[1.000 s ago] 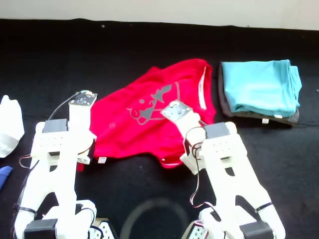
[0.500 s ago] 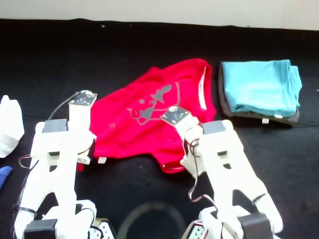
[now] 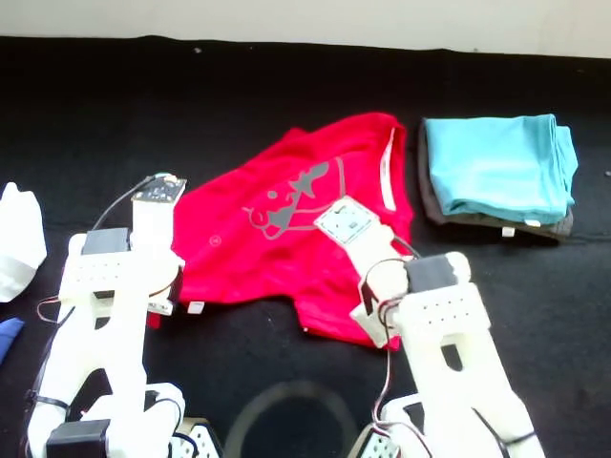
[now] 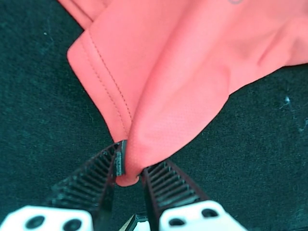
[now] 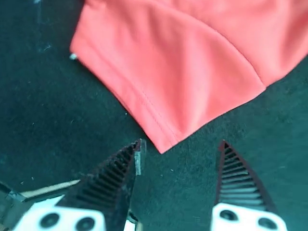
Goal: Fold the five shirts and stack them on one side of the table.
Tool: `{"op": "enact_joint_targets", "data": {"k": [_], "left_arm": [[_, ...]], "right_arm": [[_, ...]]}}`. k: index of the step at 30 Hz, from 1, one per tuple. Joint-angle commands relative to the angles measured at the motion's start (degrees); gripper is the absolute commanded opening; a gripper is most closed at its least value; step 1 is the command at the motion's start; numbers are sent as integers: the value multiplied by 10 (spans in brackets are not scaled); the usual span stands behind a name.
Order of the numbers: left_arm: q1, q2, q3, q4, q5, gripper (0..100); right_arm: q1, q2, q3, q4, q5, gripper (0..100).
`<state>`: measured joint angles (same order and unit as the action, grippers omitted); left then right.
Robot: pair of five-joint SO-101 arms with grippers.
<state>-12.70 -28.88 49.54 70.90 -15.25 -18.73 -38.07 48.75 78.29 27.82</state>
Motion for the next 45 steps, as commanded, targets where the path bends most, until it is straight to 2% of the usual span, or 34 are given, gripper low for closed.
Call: {"op": "enact_joint_targets", "data": {"k": [1,4,12,24,34,38,45], "left_arm": [[5,-6,-2,-6,-6,10],[5,-6,-2,-6,-6,10],[5,-6,-4,-7,-6,10],[5,-6,-4,-7,-6,10],[5,-6,-5,-7,-6,10],[8,-7,-5,-7,-6,10],[6,-7,-74,4,-3,10]], "right_arm": [[0,72,9,-57,-71,316],[-11,143,10,-81,-82,360],[-44,254,14,-146,-84,269],[-15,276,9,-172,-85,3],[82,136,9,-175,-68,6],[106,87,9,-228,-41,6],[127,95,-102,-220,-83,6]]}}
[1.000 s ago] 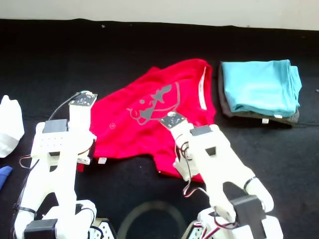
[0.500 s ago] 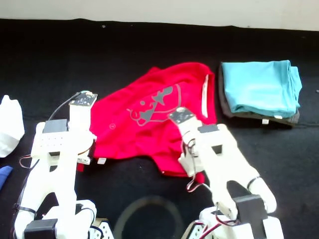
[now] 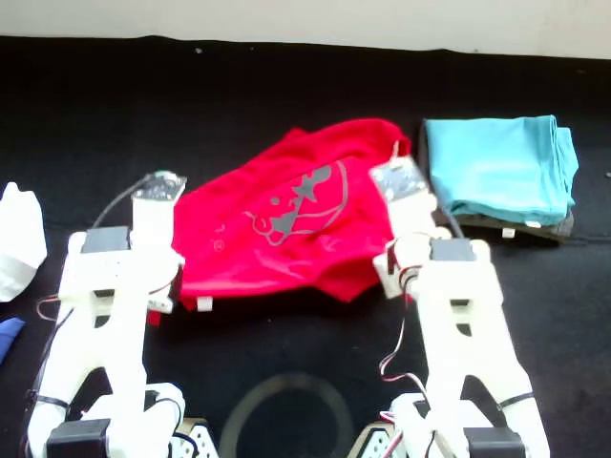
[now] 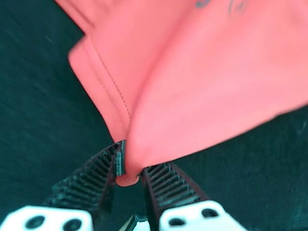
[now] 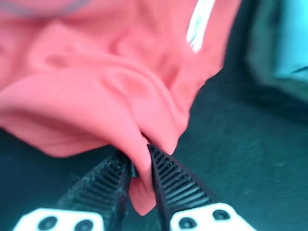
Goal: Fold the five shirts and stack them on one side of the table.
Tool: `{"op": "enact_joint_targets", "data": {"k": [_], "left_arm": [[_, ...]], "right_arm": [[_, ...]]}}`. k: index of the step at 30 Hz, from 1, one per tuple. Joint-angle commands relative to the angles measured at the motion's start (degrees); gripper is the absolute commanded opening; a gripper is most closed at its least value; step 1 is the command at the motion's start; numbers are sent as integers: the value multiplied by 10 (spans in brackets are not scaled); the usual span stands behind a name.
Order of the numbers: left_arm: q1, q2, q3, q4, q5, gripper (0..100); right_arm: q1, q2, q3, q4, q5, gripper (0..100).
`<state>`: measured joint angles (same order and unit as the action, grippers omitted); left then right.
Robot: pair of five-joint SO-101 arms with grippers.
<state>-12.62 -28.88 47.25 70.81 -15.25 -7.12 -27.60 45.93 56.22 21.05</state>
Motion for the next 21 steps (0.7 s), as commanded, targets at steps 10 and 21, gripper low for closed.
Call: {"op": "enact_joint_targets", "data": {"k": [10,21], "left_arm": [[7,-7,-276,115,-3,10],[5,-7,-536,229,-3,10]], "right_arm": [[11,38,-335,76,-16,6],[10,7,-521,127,-13,6]]}}
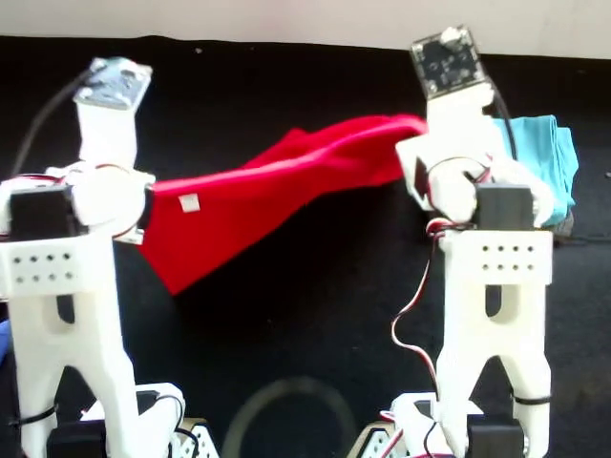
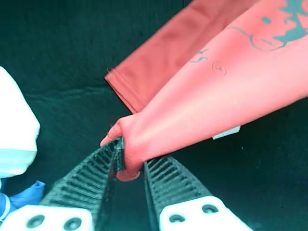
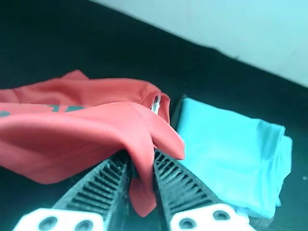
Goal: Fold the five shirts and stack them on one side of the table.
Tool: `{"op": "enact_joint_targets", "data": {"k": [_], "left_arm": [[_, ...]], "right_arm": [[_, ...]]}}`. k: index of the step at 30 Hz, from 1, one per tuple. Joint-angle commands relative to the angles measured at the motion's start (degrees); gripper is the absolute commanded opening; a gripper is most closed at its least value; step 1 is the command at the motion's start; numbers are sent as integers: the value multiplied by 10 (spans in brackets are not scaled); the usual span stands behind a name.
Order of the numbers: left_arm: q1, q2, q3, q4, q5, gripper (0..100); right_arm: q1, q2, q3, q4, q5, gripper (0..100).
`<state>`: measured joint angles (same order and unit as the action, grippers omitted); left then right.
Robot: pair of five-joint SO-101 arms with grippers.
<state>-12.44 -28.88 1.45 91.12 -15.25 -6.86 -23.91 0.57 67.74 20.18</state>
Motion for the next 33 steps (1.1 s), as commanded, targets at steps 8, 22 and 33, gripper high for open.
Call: {"op": "enact_joint_targets", "data": {"k": [8,22,33], "left_arm": [[2,-7,-235,66,-4,10],[-76,-7,-341,95,-5,10],[-102,-70,-269,97,-6,10]], "right_arm": [[7,-51,-198,40,-4,6],[6,-114,-300,105,-4,6],[6,-180,-300,124,-4,6]]}}
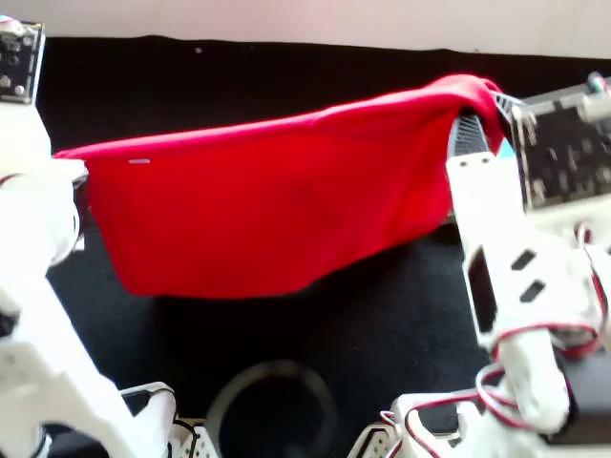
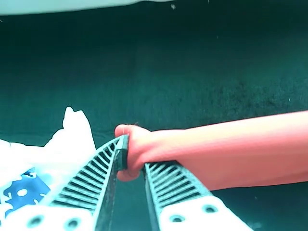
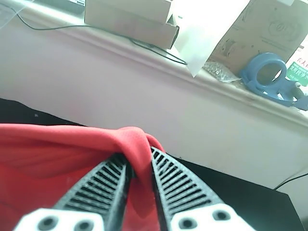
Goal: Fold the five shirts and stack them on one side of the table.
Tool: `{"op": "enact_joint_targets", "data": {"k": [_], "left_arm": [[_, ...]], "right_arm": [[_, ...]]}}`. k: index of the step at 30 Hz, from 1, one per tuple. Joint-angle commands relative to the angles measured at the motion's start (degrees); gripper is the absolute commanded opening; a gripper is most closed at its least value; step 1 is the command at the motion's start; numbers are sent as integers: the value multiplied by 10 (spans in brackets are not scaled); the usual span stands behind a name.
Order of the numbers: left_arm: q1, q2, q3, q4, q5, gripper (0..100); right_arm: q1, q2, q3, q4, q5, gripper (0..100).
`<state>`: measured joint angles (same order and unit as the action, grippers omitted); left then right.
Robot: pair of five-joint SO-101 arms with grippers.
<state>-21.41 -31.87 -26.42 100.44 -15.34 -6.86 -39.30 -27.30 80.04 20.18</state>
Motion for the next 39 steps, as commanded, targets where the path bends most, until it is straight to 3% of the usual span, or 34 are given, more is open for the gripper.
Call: {"op": "enact_joint_targets", "data": {"k": [1,10,22,30,39], "left_arm": [[-12,-62,22,4,-5,10],[-13,-257,163,-24,-5,10],[-14,-353,167,-75,-5,10],[-14,-265,262,-158,-5,10],[-10,-57,385,-315,-5,10]], "right_arm": [[6,-36,-22,1,-4,6],[6,-125,-22,1,-4,6],[6,-161,-22,-4,-3,6],[5,-109,142,-91,-3,6],[5,18,429,-317,-3,6]]}}
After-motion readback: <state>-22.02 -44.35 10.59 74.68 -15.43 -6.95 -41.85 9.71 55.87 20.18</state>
